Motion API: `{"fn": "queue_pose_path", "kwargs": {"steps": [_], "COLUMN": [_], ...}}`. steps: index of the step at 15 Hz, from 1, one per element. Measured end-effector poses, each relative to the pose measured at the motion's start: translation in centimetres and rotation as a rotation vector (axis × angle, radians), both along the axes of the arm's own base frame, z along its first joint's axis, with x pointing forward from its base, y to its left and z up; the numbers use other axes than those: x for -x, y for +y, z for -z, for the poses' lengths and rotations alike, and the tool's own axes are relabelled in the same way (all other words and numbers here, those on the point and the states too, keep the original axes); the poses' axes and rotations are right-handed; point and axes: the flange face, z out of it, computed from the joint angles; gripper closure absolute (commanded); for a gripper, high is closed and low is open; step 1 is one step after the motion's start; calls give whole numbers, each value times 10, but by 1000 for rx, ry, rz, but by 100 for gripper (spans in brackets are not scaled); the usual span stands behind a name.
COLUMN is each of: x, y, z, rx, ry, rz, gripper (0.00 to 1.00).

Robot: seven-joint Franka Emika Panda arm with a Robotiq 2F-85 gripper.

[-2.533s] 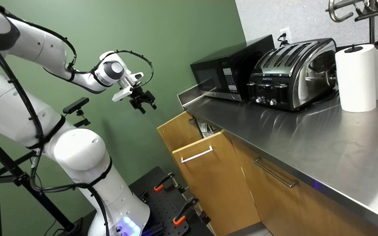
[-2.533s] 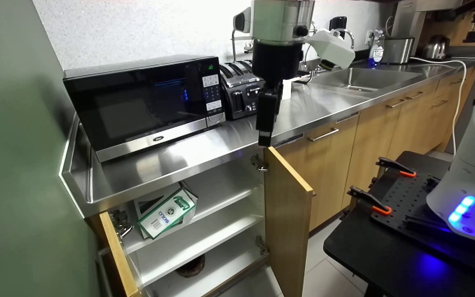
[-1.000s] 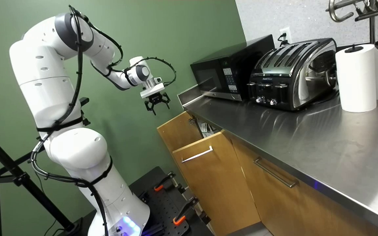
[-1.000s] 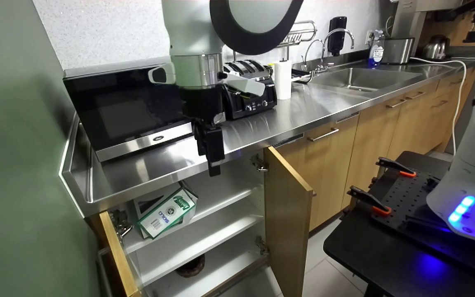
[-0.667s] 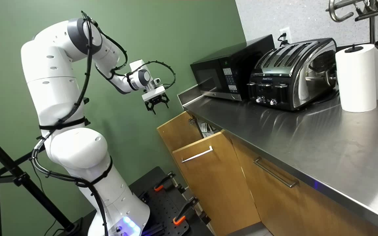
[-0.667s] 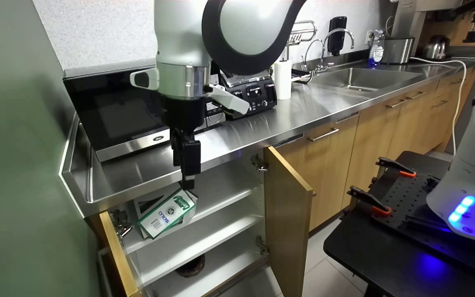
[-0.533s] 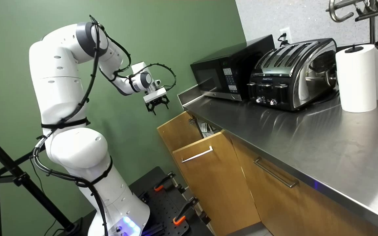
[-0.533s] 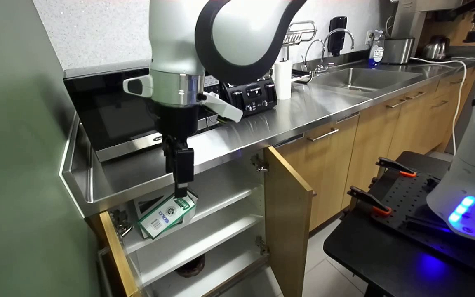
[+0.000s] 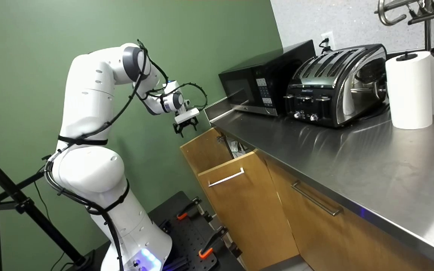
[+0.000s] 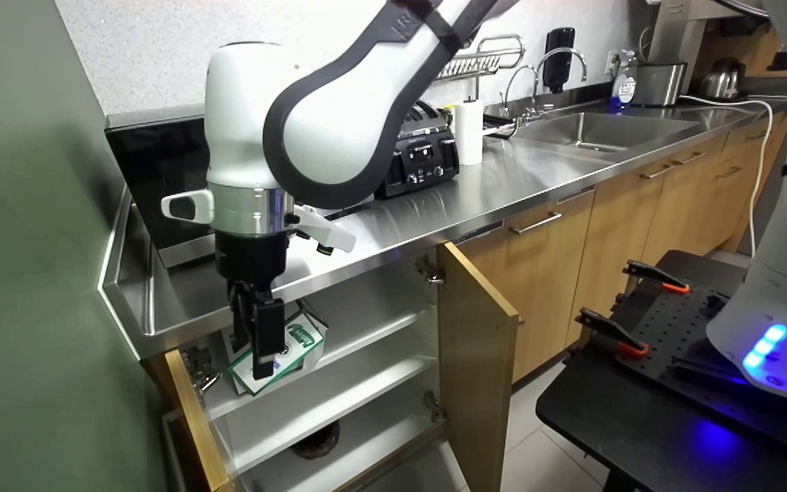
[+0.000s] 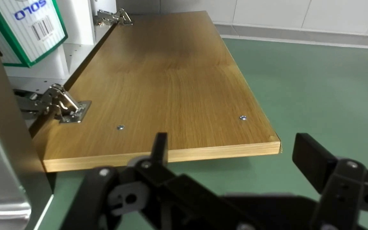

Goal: Close the bottom left cabinet door

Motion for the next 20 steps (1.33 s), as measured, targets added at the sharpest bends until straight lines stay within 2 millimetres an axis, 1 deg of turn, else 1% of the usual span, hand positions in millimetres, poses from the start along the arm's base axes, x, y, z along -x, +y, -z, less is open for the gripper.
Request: {"fn": "queue_pose_path", "kwargs": {"steps": [2,14,16,19,20], "x": [-5,-5,3,27,35], "y": [5,9,16,39,47], "z": [6,6,12,24,28], "rx": [-12,-17,-1,34,41], "ry": [7,6,-7,-43,-58], "rz": [-6,-10,-40,-97,-110], "gripper": [0,0,0,0,25]}}
